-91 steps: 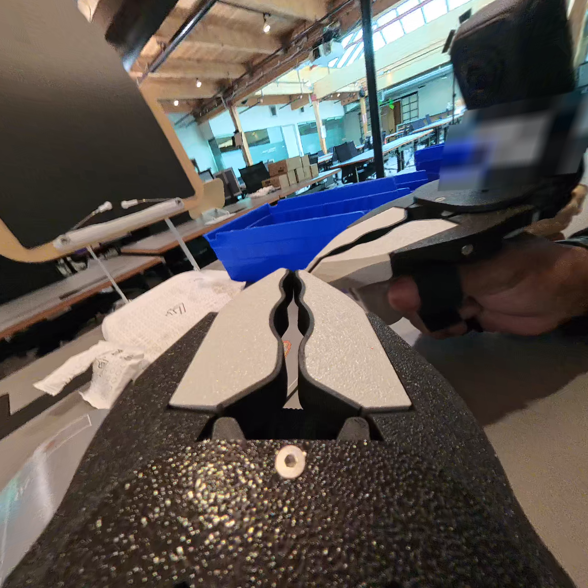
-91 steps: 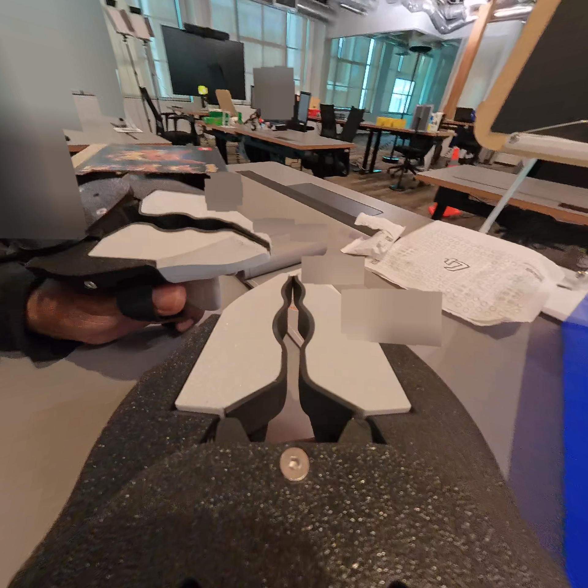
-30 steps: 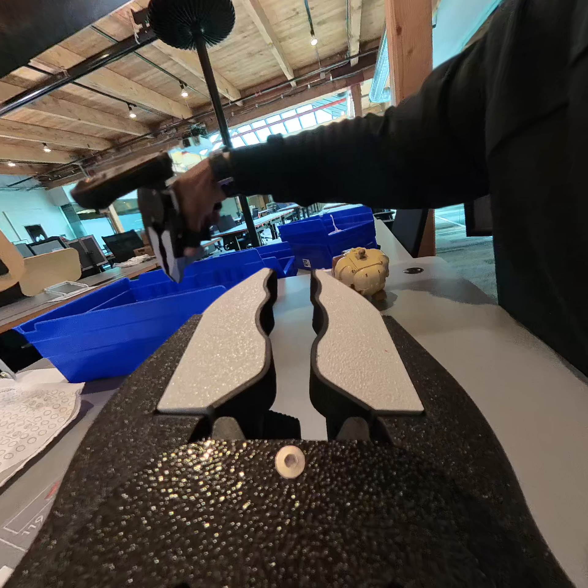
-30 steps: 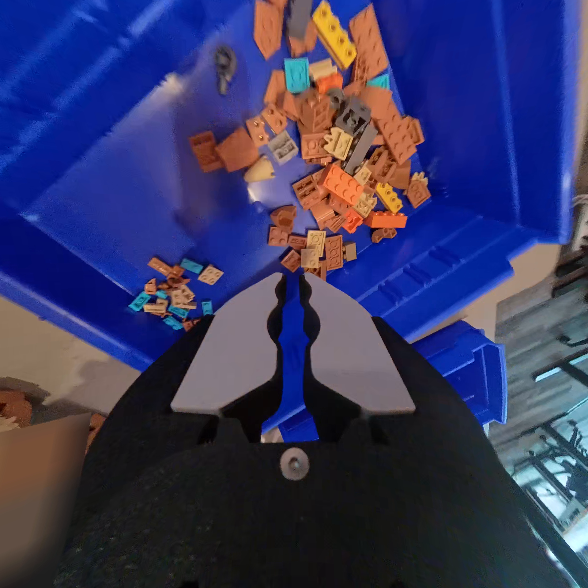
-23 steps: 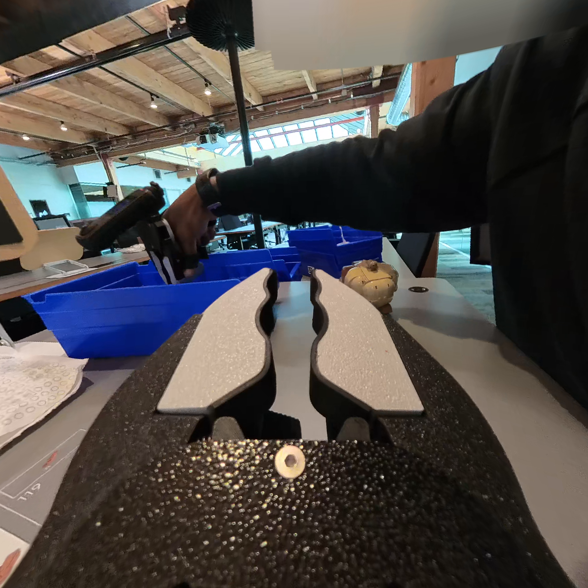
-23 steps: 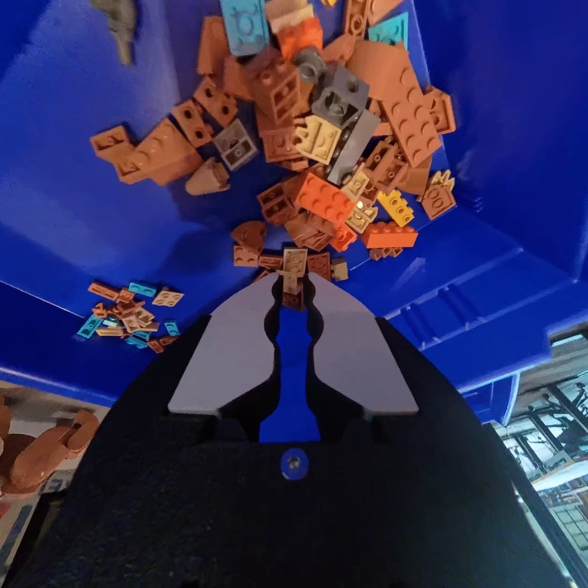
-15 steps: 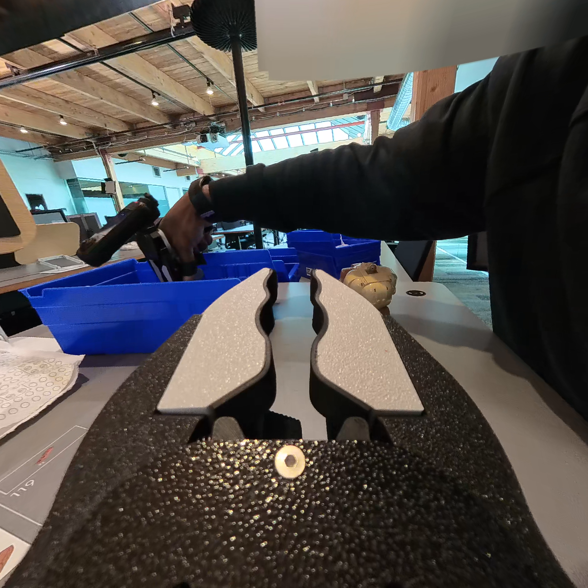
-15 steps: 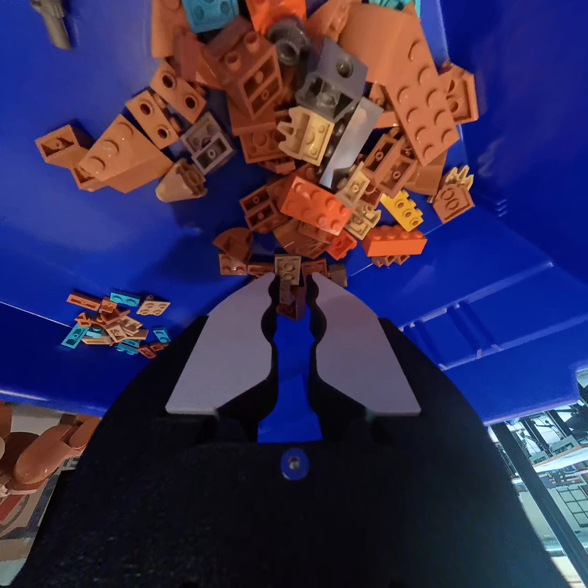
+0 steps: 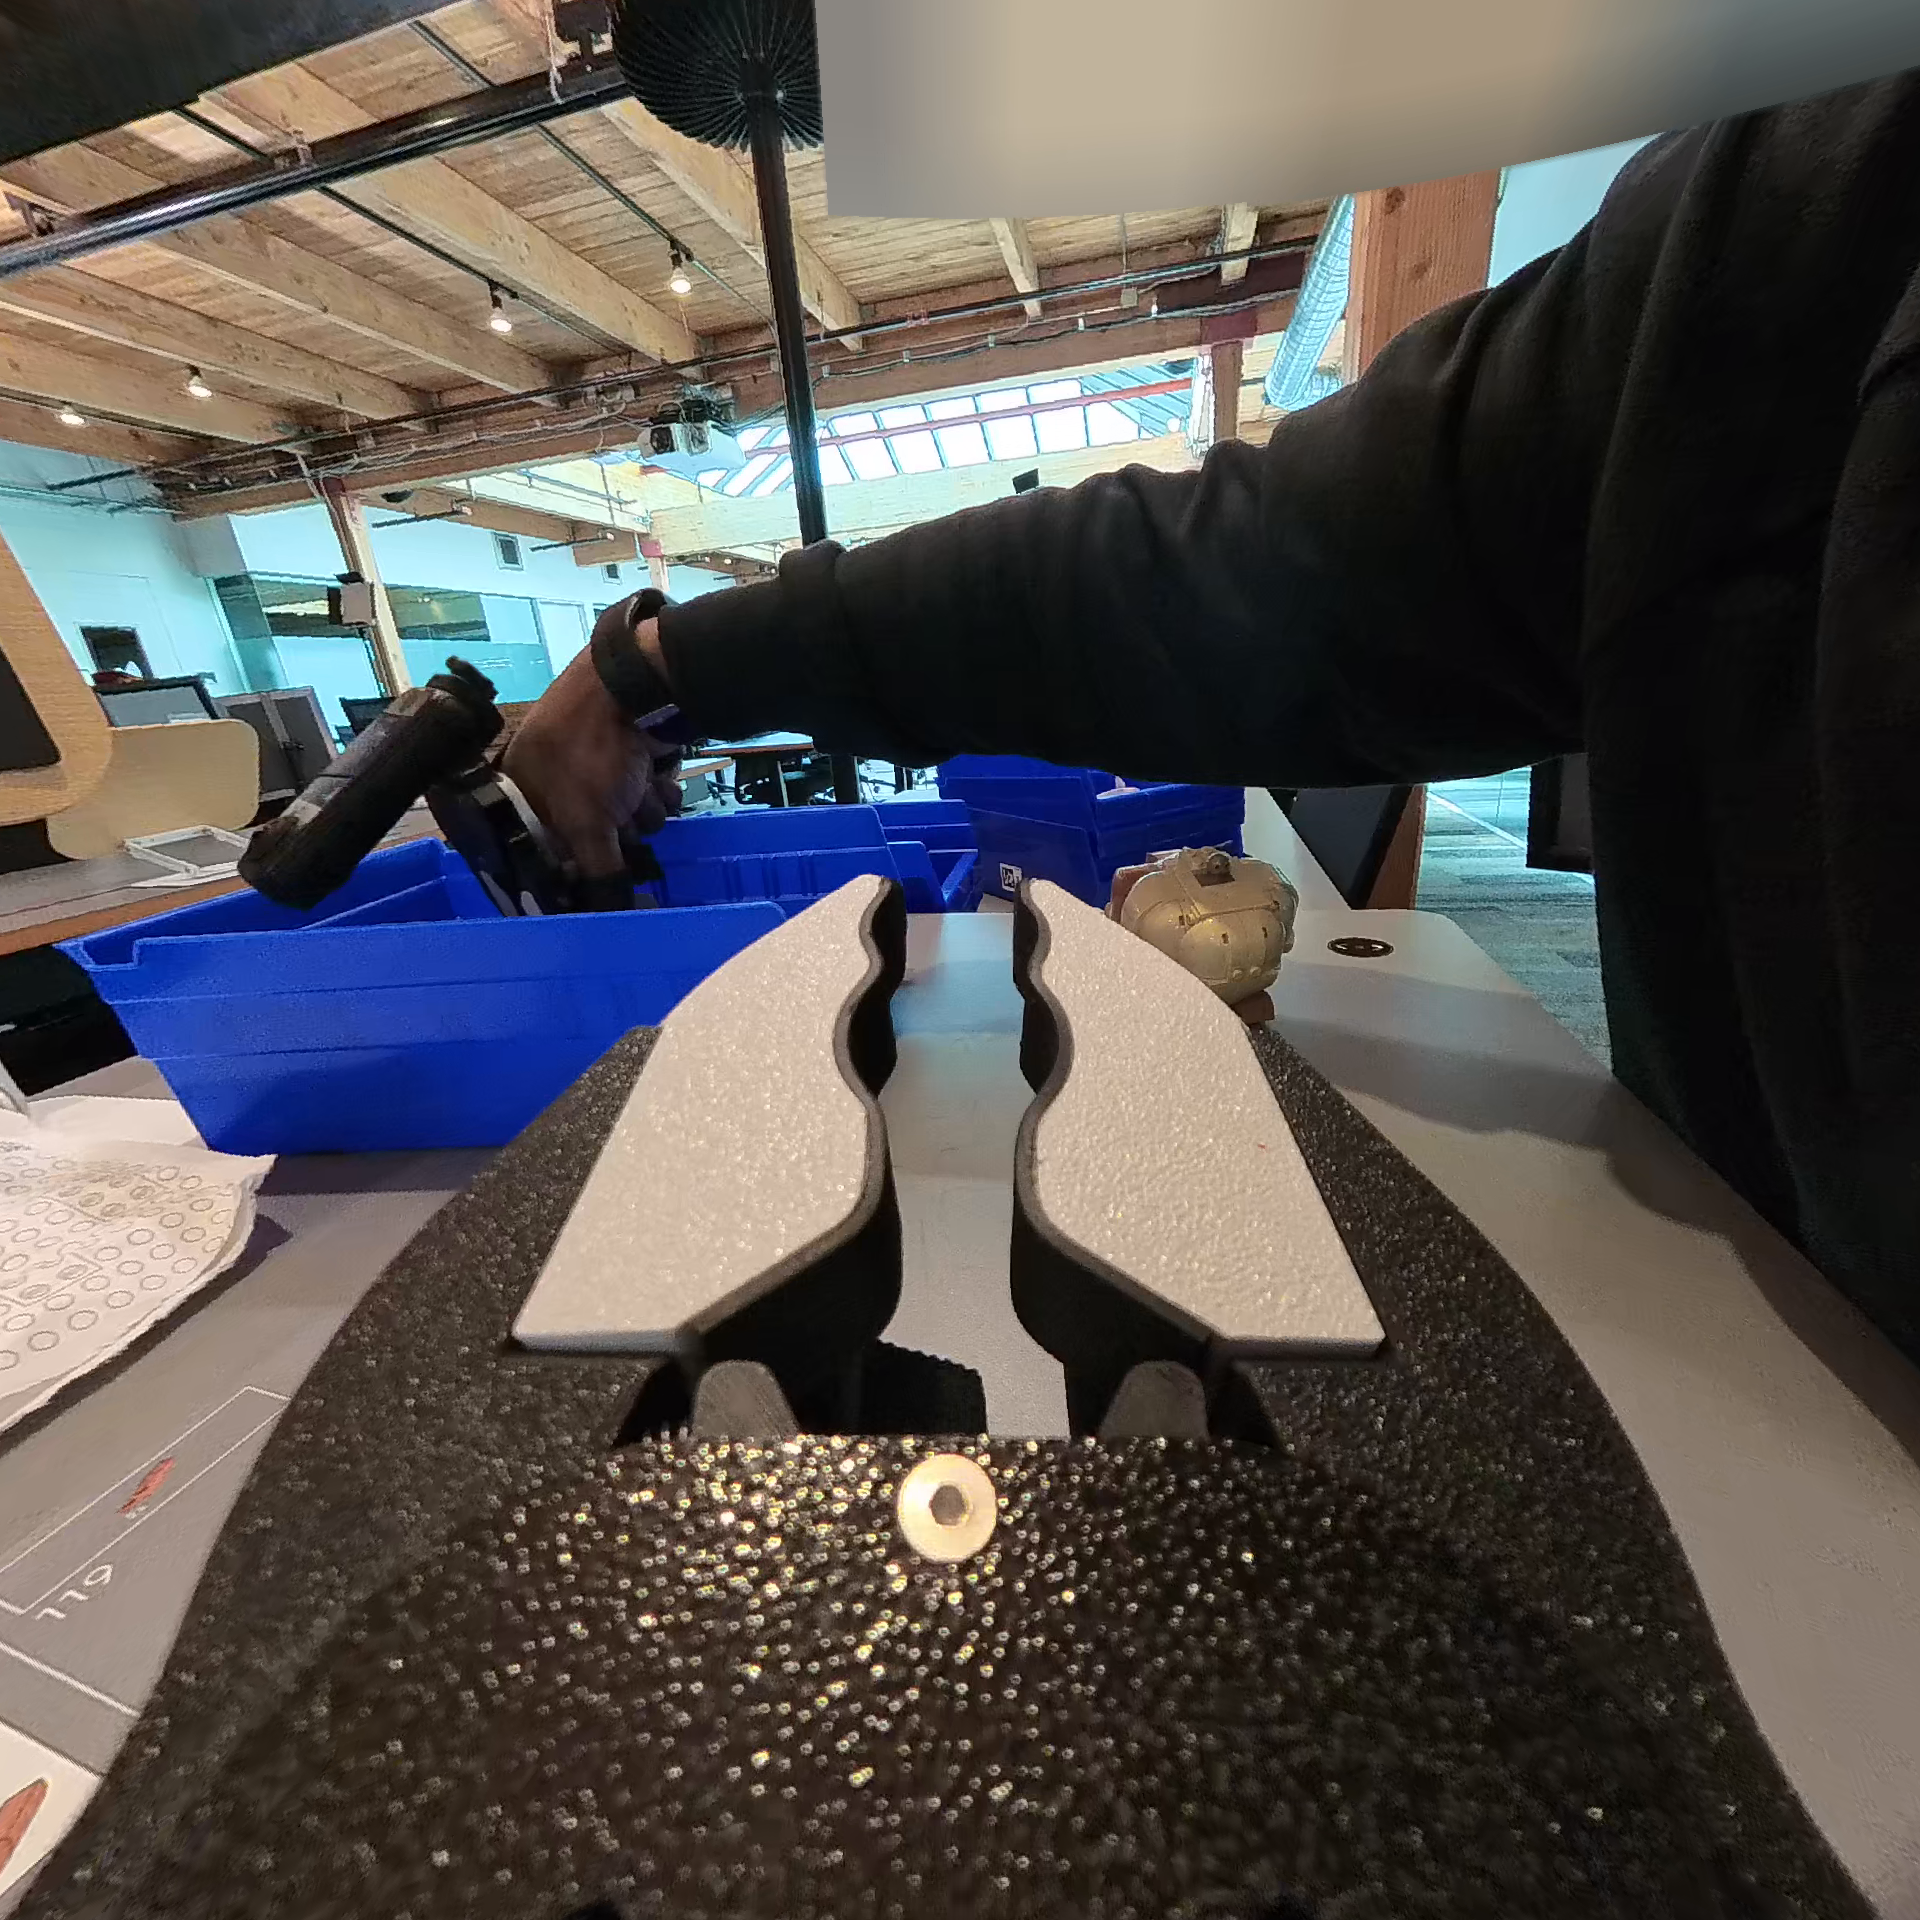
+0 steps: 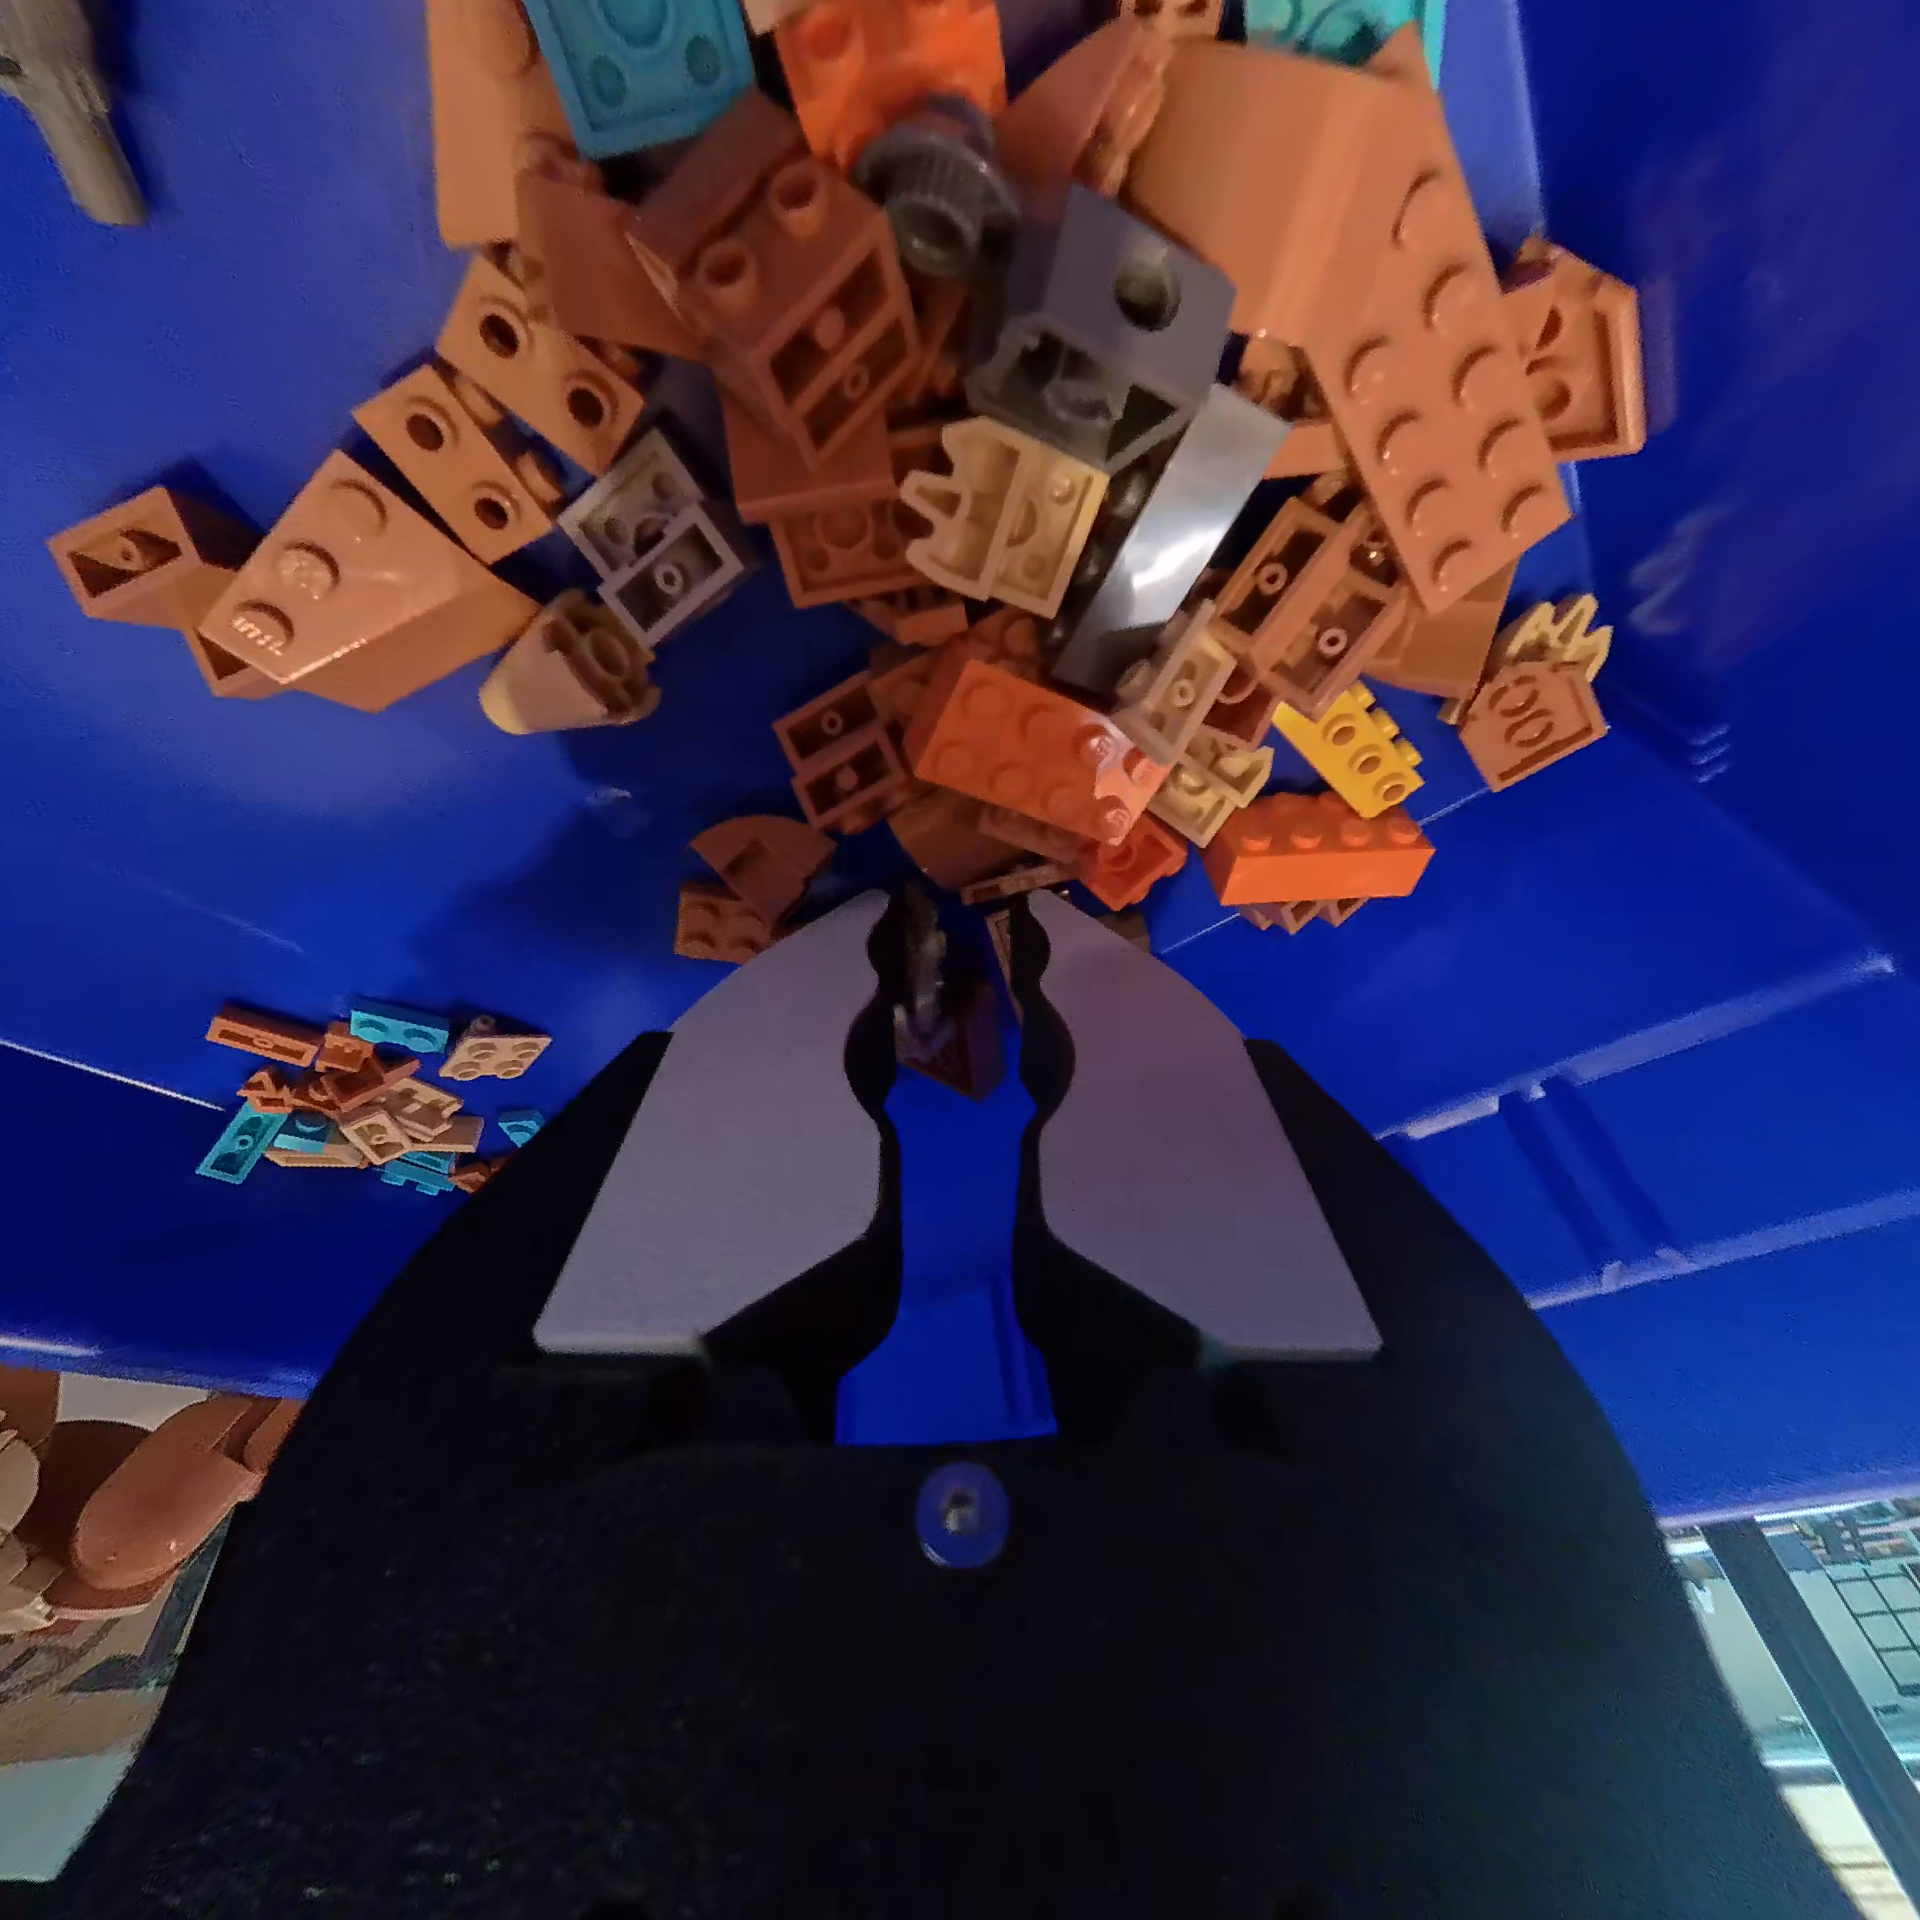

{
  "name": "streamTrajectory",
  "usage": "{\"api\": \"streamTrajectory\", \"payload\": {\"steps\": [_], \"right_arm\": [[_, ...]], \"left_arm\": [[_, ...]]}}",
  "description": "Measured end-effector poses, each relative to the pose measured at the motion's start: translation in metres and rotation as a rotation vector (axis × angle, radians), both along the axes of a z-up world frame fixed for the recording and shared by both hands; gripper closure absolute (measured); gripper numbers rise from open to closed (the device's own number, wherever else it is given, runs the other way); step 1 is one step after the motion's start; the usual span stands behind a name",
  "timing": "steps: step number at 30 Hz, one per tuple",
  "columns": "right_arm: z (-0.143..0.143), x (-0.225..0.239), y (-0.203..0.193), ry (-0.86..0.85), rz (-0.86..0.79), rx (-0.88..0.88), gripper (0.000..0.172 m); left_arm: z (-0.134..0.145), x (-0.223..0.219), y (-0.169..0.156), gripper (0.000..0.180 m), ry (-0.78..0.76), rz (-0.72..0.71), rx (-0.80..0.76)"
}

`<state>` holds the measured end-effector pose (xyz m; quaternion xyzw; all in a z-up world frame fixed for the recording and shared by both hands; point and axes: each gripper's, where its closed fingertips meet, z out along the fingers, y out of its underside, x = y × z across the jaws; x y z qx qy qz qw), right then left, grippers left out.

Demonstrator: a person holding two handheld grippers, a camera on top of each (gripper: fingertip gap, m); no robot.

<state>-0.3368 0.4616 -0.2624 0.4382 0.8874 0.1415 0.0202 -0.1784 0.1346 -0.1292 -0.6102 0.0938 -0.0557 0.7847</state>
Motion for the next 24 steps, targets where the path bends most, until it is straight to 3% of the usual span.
{"api": "streamTrajectory", "payload": {"steps": [8, 15, 19, 24], "right_arm": [[0.004, -0.001, 0.006, 0.025, -0.004, 0.042, 0.155], [0.048, -0.008, -0.016, 0.248, -0.018, -0.079, 0.155], [0.108, 0.002, -0.093, 0.528, 0.031, -0.394, 0.155], [0.214, 0.061, -0.231, 0.956, 0.165, -0.889, 0.155]], "left_arm": [[0.0, 0.0, 0.001, 0.161, 0.002, 0.004, -0.001], [0.0, -0.002, 0.0, 0.161, -0.008, 0.016, -0.003], [0.001, -0.009, -0.002, 0.161, -0.038, 0.05, -0.003], [0.004, -0.021, -0.01, 0.157, -0.039, 0.09, 0.006]]}}
